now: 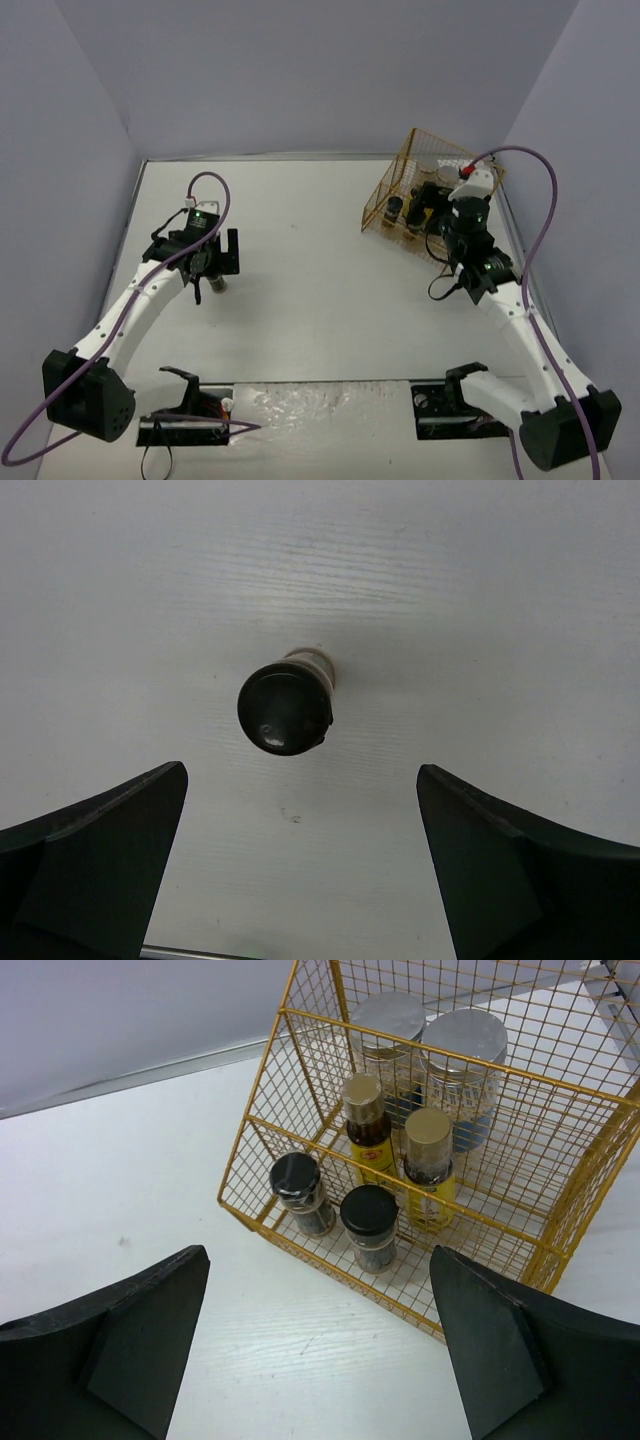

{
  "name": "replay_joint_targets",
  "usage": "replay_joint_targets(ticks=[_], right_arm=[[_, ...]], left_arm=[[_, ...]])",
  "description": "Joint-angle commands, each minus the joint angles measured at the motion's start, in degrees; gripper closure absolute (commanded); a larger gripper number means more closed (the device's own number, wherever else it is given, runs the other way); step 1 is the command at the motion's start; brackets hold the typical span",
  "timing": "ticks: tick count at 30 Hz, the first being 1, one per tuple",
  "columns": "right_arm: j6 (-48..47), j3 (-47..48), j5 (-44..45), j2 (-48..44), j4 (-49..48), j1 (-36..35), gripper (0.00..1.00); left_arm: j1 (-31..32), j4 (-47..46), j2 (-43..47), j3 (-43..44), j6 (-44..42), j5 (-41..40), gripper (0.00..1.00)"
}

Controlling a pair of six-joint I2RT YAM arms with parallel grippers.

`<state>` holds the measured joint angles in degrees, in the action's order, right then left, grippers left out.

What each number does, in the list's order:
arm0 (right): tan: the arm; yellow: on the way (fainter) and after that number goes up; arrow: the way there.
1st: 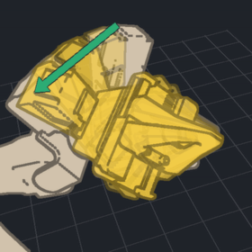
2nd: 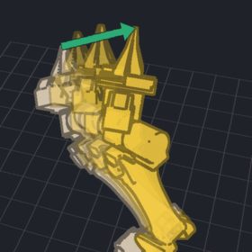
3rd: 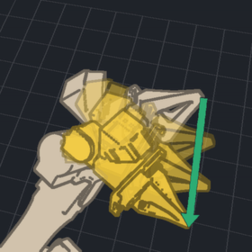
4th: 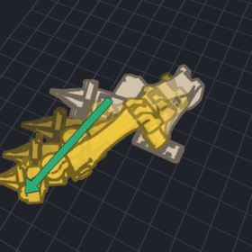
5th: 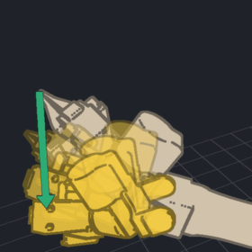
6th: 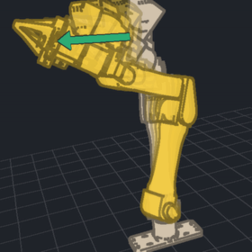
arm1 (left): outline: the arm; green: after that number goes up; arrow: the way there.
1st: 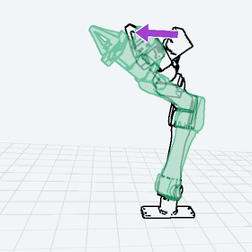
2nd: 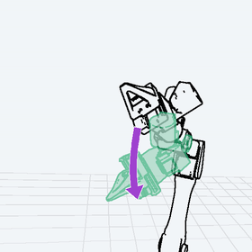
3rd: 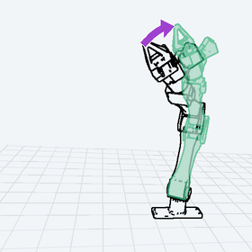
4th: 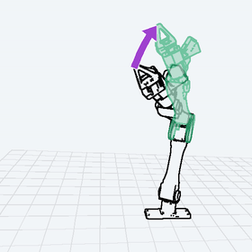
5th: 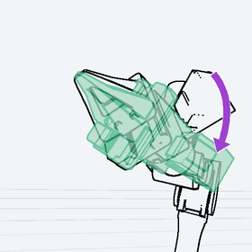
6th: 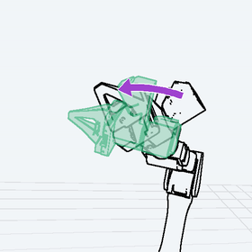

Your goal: Organize the condiment bottles

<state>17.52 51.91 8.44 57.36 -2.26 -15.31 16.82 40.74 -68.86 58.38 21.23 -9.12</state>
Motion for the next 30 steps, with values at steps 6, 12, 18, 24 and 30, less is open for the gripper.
replay_joint_targets(ticks=[6,12,18,24,30], right_arm=[[-1.1,-4.0,-5.1,-9.2,1.4,0.1,0.1],[-1.2,-5.6,-5.1,-11.2,2.0,0.2,0.09],[-0.7,-7.0,-5.2,-11.9,2.0,0.1,0.09],[-0.7,-7.8,-5.1,-12.8,2.0,0.1,0.09],[-0.6,-7.9,-5.8,-13.9,2.8,0.1,0.09]], left_arm=[[-6.9,-2.3,-8.6,5.2,-0.7,6.5,0.09],[-7.1,-2.0,-11.3,5.4,0.3,8.6,0.3],[-6.7,-2.0,-13.5,5.8,0.5,11.1,0.65],[1.0,-1.2,-17.2,12.7,0.8,10.1,0.83],[14.1,0.2,-27.0,25.8,2.3,11.6,0.84]])
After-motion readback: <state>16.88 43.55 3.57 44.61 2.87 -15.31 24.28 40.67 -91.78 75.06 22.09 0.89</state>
